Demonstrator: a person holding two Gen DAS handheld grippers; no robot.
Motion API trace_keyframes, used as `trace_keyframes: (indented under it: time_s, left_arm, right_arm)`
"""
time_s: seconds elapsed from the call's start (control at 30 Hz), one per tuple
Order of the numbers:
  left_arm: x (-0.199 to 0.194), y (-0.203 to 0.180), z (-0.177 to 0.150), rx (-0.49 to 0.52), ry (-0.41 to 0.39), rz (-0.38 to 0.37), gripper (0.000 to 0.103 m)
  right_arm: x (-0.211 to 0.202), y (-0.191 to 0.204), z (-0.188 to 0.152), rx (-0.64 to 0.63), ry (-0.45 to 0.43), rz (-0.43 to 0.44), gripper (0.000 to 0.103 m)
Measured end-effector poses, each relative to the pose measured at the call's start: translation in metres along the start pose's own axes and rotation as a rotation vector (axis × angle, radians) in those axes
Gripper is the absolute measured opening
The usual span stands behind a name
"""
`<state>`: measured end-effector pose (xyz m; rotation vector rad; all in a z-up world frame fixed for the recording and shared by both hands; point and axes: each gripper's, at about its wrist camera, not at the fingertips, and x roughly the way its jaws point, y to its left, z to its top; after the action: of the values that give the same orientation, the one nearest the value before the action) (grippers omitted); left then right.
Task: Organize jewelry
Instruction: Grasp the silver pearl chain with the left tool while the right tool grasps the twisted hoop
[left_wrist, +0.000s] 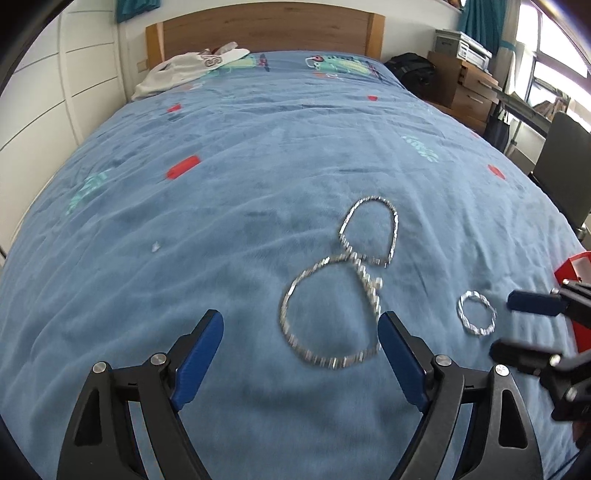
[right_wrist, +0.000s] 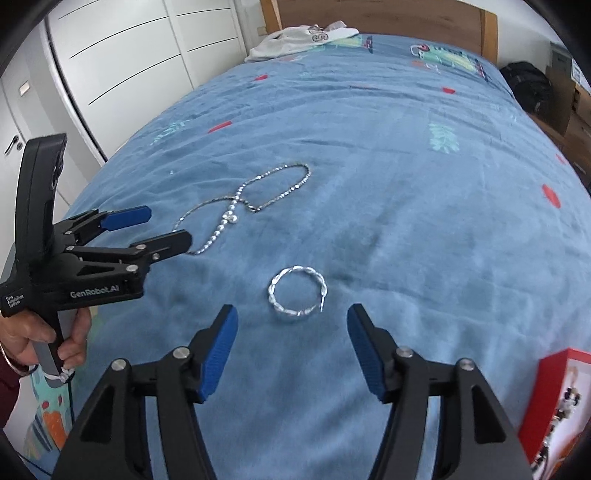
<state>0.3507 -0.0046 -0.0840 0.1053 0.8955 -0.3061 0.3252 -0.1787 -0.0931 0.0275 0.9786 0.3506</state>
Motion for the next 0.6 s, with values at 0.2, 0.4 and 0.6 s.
trace_keyframes:
  time_s: [0.2, 0.4, 0.6]
  left_arm:
    - [0.025, -0.014, 0.020, 0.044, 0.012, -0.023, 0.085]
    - [0.040, -0.013, 0.020, 0.054, 0.033, -0.046, 0.072]
    - [0.037, -0.011, 0.018, 0.063, 0.026, -0.042, 0.022]
  right_arm:
    - [0.016, -0.003, 0.006, 0.023, -0.003, 0.011, 0.060]
    - [0.020, -0.004, 0.006, 0.008, -0.007, 0.003, 0.059]
    - [0.023, -0.002, 0.001, -0.034, -0.003, -0.021, 0.038]
